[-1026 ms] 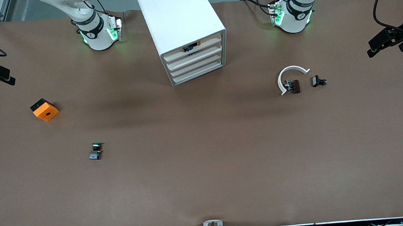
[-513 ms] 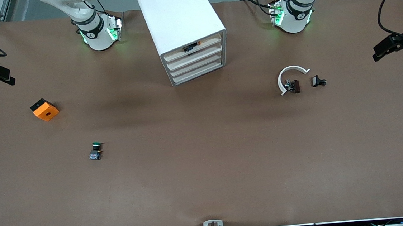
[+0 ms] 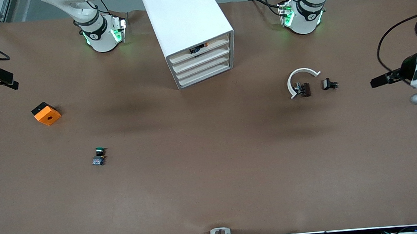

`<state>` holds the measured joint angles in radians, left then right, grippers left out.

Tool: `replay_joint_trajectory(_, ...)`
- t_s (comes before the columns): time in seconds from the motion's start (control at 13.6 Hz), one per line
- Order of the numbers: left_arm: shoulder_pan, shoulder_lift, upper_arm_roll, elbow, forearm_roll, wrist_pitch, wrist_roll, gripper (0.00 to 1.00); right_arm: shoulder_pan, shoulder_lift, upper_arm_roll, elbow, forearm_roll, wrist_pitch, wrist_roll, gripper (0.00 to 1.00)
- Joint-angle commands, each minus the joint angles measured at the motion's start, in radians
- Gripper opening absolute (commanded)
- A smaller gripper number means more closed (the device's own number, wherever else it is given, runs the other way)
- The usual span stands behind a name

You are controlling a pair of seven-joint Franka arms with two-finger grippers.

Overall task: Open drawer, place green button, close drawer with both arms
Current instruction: 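Move the left gripper toward the drawer while the right gripper reaches the button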

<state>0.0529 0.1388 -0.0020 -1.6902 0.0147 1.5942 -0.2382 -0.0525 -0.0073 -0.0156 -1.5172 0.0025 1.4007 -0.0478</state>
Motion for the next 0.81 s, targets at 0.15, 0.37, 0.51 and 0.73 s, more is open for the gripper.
replay_joint_trajectory(0.15, -0.05, 0.111, -0.03, 0.024, -0.025, 0.027, -0.384, 1.0, 0.033, 0.023, 0.005, 0.014, -0.016, -0.002, -0.009, 1.0)
replay_joint_trajectory(0.37, -0.112, 0.186, -0.032, 0.024, -0.025, 0.073, -0.647, 1.0, 0.036, 0.027, 0.005, 0.014, -0.012, 0.0, -0.006, 1.0)
replay_joint_trajectory(0.51, -0.168, 0.241, -0.032, 0.027, -0.024, 0.096, -0.819, 1.0, 0.033, 0.032, 0.005, 0.014, -0.009, -0.002, -0.01, 1.0)
replay_joint_trajectory(0.73, -0.237, 0.318, -0.032, 0.049, -0.051, 0.095, -1.085, 1.0, 0.048, 0.093, 0.005, 0.005, -0.013, -0.005, -0.009, 1.0)
